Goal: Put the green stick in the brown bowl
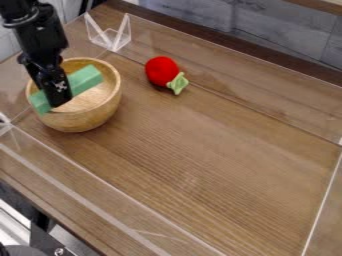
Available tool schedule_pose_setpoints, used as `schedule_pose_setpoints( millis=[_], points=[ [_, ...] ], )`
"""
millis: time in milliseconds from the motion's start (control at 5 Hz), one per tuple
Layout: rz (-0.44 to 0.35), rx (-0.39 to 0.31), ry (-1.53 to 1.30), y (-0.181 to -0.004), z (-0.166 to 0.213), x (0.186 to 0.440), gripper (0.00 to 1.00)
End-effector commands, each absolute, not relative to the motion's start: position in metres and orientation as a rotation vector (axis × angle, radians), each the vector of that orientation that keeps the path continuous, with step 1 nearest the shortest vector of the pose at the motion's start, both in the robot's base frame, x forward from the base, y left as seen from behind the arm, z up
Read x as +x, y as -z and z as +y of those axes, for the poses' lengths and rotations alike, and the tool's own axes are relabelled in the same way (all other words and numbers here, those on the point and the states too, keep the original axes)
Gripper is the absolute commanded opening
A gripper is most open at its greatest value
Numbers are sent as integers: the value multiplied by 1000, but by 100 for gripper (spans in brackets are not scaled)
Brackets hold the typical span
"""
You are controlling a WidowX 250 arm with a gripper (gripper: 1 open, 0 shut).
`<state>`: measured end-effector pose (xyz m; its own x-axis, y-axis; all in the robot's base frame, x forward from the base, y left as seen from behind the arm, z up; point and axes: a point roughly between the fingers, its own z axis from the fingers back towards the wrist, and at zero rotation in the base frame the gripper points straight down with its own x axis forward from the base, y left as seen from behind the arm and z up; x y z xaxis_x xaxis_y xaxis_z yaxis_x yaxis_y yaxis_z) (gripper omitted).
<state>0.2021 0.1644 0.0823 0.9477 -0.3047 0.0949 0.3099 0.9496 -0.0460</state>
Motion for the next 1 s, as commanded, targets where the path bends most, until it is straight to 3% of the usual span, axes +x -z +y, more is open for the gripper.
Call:
schedule_pose_setpoints(
  millis=[0,200,400,800],
  points=[
    [-127,2,308,-101,172,207,0],
    [-124,8,309,-101,171,207,0],
    [-114,2,301,-100,171,206,100],
    [-119,-3,257,-116,169,206,100]
  ],
)
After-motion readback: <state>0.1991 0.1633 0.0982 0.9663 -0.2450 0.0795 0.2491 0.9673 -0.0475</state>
